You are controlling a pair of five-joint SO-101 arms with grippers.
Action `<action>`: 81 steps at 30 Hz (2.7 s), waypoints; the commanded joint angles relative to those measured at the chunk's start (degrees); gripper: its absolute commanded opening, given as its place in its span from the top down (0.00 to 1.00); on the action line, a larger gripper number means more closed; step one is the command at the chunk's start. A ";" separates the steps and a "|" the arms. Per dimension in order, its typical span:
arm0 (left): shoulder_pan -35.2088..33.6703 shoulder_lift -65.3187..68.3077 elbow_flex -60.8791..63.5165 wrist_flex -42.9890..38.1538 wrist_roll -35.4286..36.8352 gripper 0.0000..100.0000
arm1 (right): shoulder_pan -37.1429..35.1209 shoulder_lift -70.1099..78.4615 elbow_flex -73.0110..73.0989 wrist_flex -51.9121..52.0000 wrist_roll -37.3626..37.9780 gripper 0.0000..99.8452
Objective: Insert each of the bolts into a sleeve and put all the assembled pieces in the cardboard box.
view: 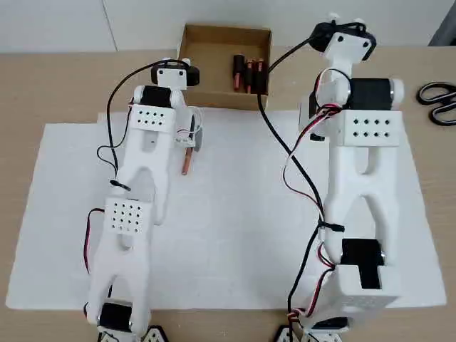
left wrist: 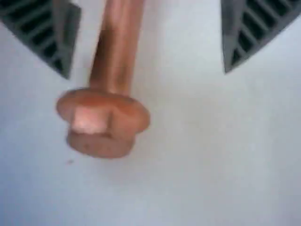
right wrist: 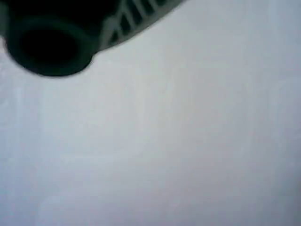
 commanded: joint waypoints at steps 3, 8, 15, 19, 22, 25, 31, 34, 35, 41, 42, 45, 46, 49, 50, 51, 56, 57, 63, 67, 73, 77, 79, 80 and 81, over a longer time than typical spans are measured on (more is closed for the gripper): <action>0.09 -0.70 -2.33 -0.53 -0.26 0.85 | 0.04 -0.31 -0.18 -0.66 0.09 0.99; 0.97 -0.70 -2.24 -0.44 -0.26 0.85 | 0.04 -0.48 -0.18 -0.75 0.09 0.99; 6.07 0.53 -2.51 -0.53 -0.26 0.85 | 0.04 -0.57 -0.18 -0.66 0.09 0.99; 6.86 3.34 -2.51 -0.53 -0.26 0.85 | 0.04 -0.57 -0.18 -0.66 0.09 0.99; 6.42 4.40 -2.51 -0.53 -0.26 0.85 | 0.04 -0.57 -0.18 -0.66 0.18 0.99; 6.42 4.40 -2.59 -0.44 -0.26 0.85 | 0.04 -0.48 -0.18 -0.66 0.18 0.99; 6.86 4.31 -2.77 -0.53 -0.26 0.91 | 0.04 -0.31 -0.18 -0.66 0.18 0.99; 6.95 4.57 -4.35 -0.26 -0.26 0.94 | 0.04 -0.22 -0.18 -0.66 0.18 0.99; 6.95 4.66 -4.70 -0.26 -0.26 0.95 | 0.04 -0.22 -0.18 -0.66 0.18 0.99; 7.74 4.31 -4.79 -0.09 -0.26 0.95 | 0.04 -0.22 -0.18 -0.66 0.18 0.99; 8.35 4.22 -4.88 -0.09 -0.26 0.95 | 0.04 -0.22 -0.18 -0.66 0.18 0.99; 9.93 2.90 -7.34 1.14 -0.26 0.95 | 0.04 -0.22 -0.18 -0.66 0.18 0.99; 10.37 2.20 -8.04 1.14 -0.26 0.95 | 0.04 -0.22 -0.18 -0.66 0.18 0.99; 10.73 -0.79 -9.36 1.14 -0.26 0.95 | 0.04 -0.22 -0.18 -0.66 0.18 0.99; 10.64 -2.11 -9.36 1.23 -0.26 0.95 | 0.04 -0.22 -0.18 -0.66 0.18 0.99; 10.37 -3.34 -9.01 1.23 -0.26 0.95 | 0.04 -0.13 -0.18 -0.75 0.18 0.99; 10.11 -9.58 -5.85 1.23 -0.26 0.95 | 0.04 -0.13 -0.18 -1.10 0.18 0.99; 10.11 -10.73 -5.32 1.23 -0.26 0.95 | 0.04 -0.13 -0.18 -1.19 0.18 0.99; 10.20 -14.95 -0.66 1.14 -3.87 0.95 | 0.04 -0.13 -0.18 -1.45 0.18 0.99; 10.20 -12.48 1.80 1.05 -3.87 0.95 | 0.04 -0.13 -0.18 -1.45 0.18 0.99; 10.20 -8.09 1.80 0.26 -3.69 0.87 | 0.04 -0.13 -0.18 -1.27 0.18 0.99; 10.20 -6.95 1.80 0.26 -3.60 0.86 | 0.04 -0.13 -0.18 -1.27 0.18 0.99; 10.20 -6.42 1.80 0.00 -3.60 0.86 | 0.04 -0.13 -0.18 -1.27 0.18 0.99; 10.20 -6.15 1.80 -0.26 -3.60 0.86 | 0.04 -0.13 -0.18 -1.36 0.18 0.99; 10.20 -5.80 1.80 -0.44 -3.60 0.86 | 0.04 -0.13 -0.18 -1.36 0.18 0.99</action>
